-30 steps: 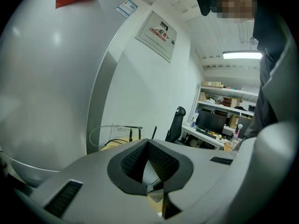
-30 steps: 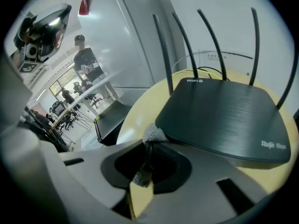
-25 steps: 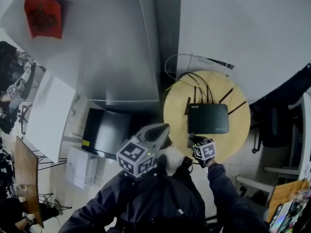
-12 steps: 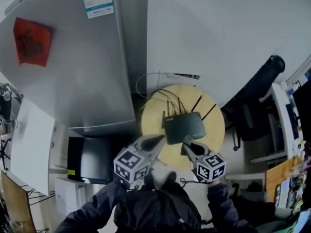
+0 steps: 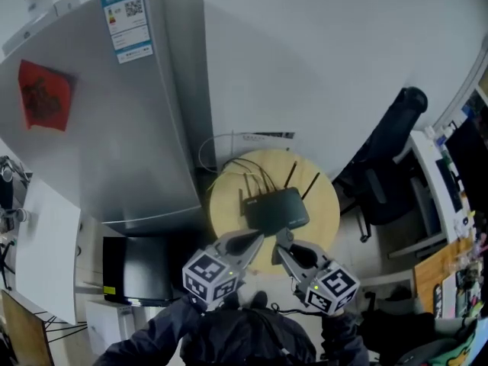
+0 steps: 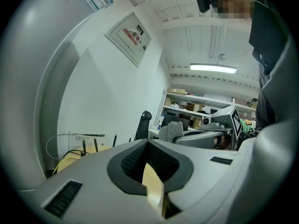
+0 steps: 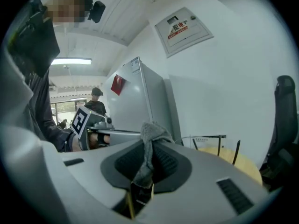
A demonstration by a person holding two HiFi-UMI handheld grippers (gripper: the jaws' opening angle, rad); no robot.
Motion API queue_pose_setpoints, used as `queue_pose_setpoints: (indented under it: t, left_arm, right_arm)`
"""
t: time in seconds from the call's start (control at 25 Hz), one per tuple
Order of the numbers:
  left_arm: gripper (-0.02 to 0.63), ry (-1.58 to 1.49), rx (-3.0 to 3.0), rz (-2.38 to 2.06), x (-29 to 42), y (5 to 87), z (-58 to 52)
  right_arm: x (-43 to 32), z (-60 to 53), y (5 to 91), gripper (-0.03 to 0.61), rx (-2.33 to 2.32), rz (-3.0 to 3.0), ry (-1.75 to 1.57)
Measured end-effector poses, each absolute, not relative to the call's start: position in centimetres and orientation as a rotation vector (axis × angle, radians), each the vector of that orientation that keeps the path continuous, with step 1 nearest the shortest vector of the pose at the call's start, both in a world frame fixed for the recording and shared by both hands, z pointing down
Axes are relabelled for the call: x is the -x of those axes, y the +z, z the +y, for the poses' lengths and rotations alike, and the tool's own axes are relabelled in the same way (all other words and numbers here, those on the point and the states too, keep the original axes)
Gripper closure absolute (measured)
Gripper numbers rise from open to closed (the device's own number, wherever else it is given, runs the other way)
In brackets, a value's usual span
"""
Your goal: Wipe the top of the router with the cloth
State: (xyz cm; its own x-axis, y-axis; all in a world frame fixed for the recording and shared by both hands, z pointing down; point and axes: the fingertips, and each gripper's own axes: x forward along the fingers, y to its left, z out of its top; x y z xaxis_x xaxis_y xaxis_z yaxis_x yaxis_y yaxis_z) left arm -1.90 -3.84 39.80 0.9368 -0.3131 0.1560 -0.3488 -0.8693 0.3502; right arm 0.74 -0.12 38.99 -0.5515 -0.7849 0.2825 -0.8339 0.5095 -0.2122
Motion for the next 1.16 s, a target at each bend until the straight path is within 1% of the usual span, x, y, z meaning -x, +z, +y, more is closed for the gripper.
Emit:
queue_pose_setpoints:
  t: [1.16]
  left_arm:
    - [0.614, 0.104, -2.708, -0.545, 2.7, 39.3, -3.9]
  right_arm:
    - [0.0, -1.1, 38.4, 0.509, -1.346, -2.645, 0.467]
